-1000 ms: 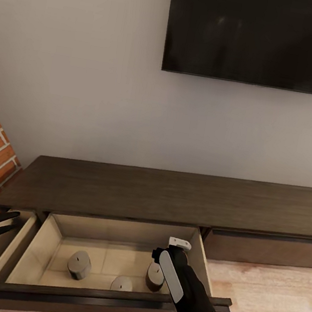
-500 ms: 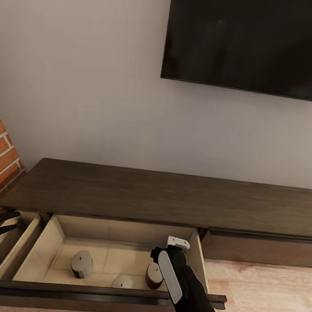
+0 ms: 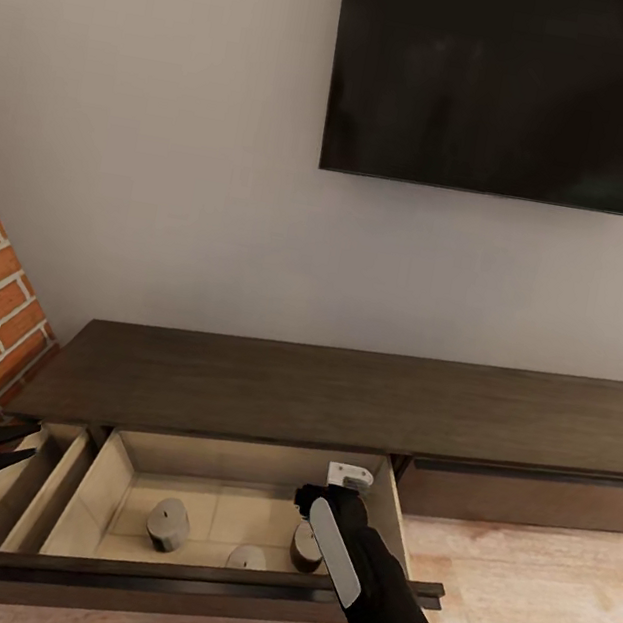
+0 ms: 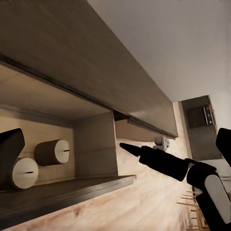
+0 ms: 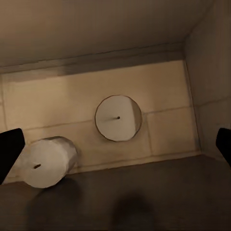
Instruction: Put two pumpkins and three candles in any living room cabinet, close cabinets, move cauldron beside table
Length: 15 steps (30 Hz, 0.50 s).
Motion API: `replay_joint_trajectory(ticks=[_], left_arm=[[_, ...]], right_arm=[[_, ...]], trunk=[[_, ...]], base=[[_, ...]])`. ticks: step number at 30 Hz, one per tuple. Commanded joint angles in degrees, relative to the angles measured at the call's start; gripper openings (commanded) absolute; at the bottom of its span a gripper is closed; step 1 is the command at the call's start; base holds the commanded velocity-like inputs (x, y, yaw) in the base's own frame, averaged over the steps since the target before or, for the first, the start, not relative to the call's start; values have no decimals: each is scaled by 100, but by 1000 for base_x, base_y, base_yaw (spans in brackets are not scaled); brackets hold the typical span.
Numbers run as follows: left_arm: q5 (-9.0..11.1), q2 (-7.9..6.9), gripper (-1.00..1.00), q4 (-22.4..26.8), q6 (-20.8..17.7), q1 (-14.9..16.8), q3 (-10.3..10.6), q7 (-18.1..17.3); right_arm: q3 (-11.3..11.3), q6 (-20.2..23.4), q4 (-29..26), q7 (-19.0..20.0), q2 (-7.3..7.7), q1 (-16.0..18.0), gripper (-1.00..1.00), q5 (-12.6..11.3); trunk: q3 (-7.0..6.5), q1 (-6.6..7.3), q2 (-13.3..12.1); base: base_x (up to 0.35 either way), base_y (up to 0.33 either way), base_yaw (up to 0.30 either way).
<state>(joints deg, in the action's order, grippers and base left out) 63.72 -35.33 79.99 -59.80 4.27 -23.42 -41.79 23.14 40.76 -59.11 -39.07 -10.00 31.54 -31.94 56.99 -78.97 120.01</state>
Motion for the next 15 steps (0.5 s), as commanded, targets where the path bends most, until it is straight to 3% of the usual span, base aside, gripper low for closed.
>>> replay_joint_trajectory(ticks=[1,5,15], left_arm=[[-26,0,100,-1,-20,3,-4,-31],[-25,0,100,-1,-20,3,-6,-31],[-20,0,100,-1,-20,3,-20,-31]], right_arm=[[152,16,-325,-56,0,-33,100,-60],[379,34,-975,-56,0,-74,100,-125],[428,37,-1093,-56,0,-78,100,-137]], trunk=[[-13,23,-40],[-85,111,-200],[-265,331,-601]], base=[[0,0,0],[0,0,0],[-116,0,0]])
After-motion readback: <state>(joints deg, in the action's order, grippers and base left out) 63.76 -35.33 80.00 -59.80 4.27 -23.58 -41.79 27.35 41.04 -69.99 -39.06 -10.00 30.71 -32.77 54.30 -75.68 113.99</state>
